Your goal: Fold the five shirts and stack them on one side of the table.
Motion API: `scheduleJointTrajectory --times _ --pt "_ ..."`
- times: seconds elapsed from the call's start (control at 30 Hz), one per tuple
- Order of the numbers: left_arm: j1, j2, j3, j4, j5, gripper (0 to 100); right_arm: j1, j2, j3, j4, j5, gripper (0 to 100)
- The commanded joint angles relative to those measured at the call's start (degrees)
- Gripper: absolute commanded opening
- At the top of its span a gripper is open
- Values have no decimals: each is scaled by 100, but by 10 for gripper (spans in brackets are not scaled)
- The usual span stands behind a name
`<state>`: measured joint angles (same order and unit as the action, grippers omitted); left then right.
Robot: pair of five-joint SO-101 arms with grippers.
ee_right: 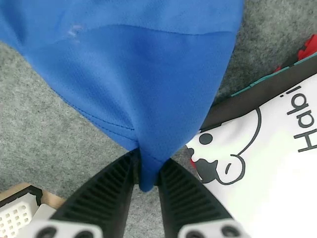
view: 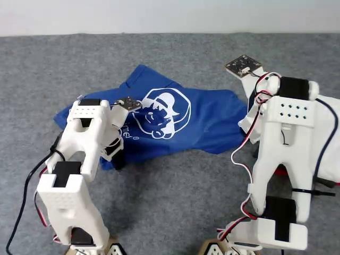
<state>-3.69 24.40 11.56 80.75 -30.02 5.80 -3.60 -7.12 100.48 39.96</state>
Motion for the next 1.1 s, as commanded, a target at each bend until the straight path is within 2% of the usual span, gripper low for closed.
scheduleJointTrajectory --times 0.0,0.2,0.37,0.6,0.83,1.07 --pt "9 229 -207 -149 -44 28 66 -409 -220 180 53 10" --pt "-44 -527 -549 695 -18 14 75 -725 -246 207 62 10" --pt "-44 -2321 -831 1240 211 14 66 -1420 -246 189 62 10" --pt "-44 -4554 -1525 1459 870 14 66 -2677 -246 -215 18 10" --pt "-44 -5837 -2273 1433 888 14 57 -3908 -246 -1420 18 10" --pt "-53 -6277 -3662 1424 624 14 66 -4796 -246 -3284 62 10"
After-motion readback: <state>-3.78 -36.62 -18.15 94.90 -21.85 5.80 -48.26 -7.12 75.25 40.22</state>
